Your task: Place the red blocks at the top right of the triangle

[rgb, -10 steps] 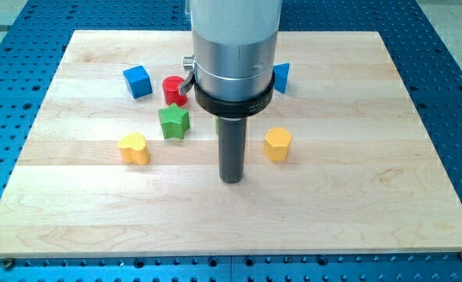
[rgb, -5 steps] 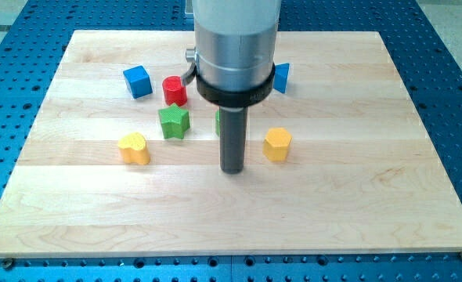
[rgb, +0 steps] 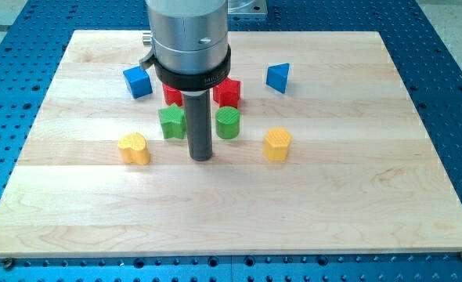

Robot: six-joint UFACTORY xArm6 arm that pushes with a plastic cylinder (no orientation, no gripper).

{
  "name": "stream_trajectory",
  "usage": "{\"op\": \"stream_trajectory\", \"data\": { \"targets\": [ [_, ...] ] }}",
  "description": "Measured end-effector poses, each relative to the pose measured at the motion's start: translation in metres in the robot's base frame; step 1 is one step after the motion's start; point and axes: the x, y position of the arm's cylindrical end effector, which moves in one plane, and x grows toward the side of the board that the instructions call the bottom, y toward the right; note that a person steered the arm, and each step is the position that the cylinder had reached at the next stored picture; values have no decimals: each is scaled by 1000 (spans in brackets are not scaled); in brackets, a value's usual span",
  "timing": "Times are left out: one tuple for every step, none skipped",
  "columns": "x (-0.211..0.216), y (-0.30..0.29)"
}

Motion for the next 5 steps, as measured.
{"op": "stream_trajectory", "data": {
  "targets": [
    [-9, 6],
    [-27, 8],
    [-65, 4],
    [-94, 24],
    [-116, 35]
  ]
}}
